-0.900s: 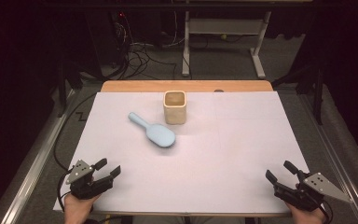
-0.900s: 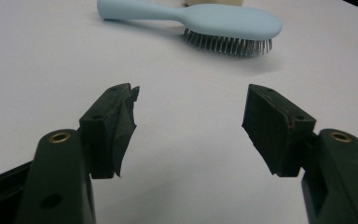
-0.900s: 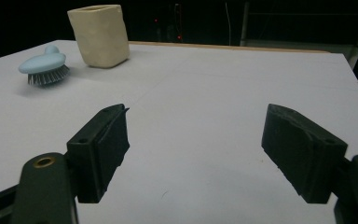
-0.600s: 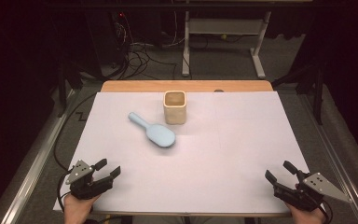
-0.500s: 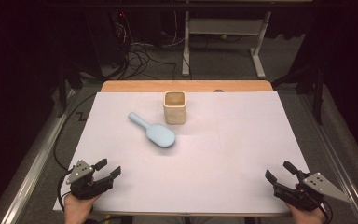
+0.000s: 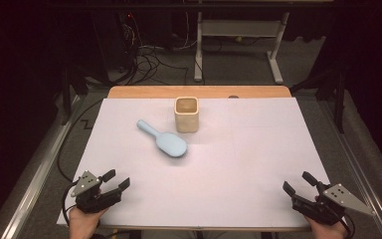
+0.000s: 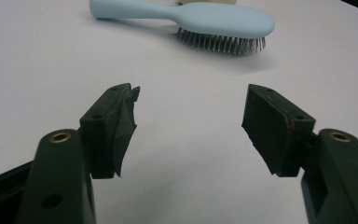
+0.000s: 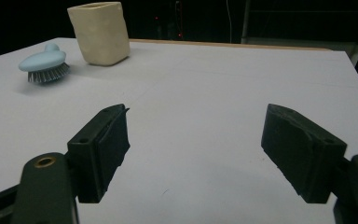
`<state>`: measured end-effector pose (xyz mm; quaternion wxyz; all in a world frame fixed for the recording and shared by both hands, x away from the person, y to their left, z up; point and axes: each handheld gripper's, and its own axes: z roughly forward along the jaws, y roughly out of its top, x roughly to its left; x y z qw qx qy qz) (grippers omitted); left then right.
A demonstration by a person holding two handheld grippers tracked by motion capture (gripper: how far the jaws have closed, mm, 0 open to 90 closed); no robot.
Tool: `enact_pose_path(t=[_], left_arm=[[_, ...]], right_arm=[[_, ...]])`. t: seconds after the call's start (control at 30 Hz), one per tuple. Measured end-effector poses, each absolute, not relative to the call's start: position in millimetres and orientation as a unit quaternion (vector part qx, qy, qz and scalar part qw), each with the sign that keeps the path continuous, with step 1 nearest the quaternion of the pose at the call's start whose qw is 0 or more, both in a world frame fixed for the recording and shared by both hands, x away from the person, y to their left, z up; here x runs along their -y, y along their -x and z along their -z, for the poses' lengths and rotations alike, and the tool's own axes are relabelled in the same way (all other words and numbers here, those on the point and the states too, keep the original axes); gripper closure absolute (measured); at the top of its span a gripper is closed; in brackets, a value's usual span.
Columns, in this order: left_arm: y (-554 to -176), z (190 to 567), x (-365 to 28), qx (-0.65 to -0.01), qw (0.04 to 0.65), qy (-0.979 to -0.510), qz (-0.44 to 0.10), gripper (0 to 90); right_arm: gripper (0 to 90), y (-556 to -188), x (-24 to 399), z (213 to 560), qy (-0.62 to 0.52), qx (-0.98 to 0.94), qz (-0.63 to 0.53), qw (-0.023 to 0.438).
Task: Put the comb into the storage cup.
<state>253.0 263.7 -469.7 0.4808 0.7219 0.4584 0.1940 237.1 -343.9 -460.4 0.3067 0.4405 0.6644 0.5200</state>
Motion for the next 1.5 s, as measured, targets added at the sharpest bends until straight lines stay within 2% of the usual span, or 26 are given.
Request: enact_pose_path(t=[1.5], left_arm=[[-254,459,-255,-0.456,0.483,-0.720,-0.203,33.2]], right_arm=[[23.8,-236,342,460,-0.435,-0.666,-0.523,0.306]])
